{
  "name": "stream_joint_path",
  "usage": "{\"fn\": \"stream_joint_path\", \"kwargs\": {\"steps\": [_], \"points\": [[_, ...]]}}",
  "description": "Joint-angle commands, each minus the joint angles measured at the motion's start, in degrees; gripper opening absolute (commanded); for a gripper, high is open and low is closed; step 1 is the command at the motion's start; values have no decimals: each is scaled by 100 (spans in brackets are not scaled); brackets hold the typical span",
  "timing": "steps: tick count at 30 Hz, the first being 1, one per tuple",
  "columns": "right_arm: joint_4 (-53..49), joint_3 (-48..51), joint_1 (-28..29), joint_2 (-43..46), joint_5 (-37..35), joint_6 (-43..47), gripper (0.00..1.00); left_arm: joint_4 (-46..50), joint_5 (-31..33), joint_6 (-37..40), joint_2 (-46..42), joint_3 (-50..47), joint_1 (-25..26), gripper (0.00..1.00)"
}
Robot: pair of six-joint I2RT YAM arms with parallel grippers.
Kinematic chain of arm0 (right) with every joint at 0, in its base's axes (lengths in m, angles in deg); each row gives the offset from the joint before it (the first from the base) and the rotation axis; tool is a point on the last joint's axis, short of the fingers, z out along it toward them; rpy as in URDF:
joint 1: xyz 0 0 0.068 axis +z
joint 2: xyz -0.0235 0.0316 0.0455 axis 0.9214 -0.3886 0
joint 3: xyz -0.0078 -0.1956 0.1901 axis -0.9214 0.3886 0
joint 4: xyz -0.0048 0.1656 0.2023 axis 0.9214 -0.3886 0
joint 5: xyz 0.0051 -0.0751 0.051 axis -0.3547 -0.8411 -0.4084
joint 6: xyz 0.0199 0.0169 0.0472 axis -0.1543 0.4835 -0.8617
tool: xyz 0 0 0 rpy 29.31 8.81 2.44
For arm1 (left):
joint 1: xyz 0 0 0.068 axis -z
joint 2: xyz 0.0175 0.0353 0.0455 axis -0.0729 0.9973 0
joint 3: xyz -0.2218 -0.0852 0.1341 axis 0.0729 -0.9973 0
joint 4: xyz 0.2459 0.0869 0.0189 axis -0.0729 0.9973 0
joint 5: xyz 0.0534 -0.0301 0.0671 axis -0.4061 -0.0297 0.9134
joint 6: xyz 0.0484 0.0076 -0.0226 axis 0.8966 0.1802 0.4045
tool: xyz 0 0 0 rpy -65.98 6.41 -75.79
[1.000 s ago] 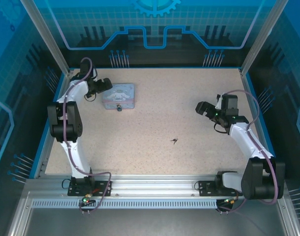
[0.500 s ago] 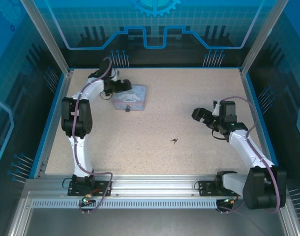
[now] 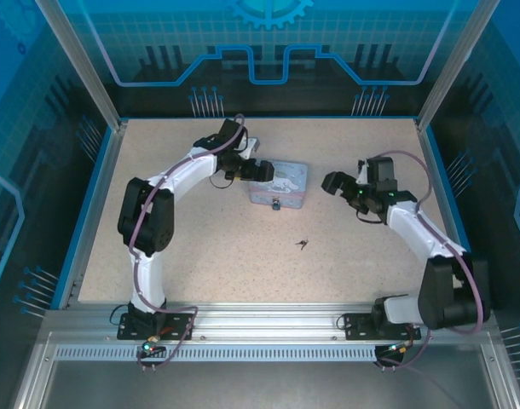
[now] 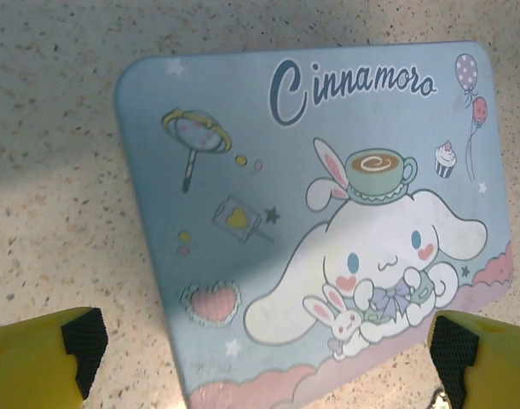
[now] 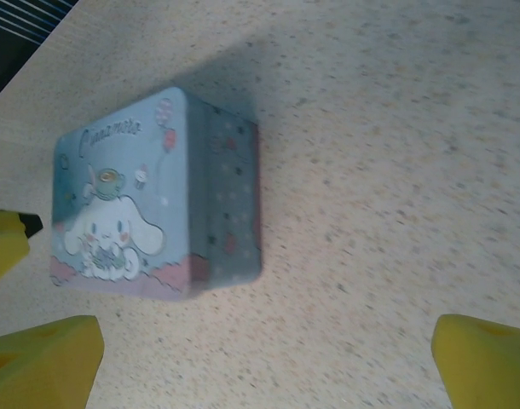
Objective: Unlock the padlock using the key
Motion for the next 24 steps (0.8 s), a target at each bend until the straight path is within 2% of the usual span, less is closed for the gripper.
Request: {"fn": "stream_joint_path", "kwargs": {"steps": [1, 9, 15, 24], "points": [[108, -549, 280, -490, 75, -234, 100, -60, -386, -201, -273, -296, -50, 99], [108, -1481, 436, -1662, 53, -795, 100, 82, -838, -120, -432, -411, -25, 99], [-196, -2252, 558, -2303, 1, -876, 100, 33, -1342, -86, -708, -678, -16, 99], [-291, -3184, 952, -3211, 250, -1197, 100, -571, -893, -459, -2014, -1843, -43, 99]]}}
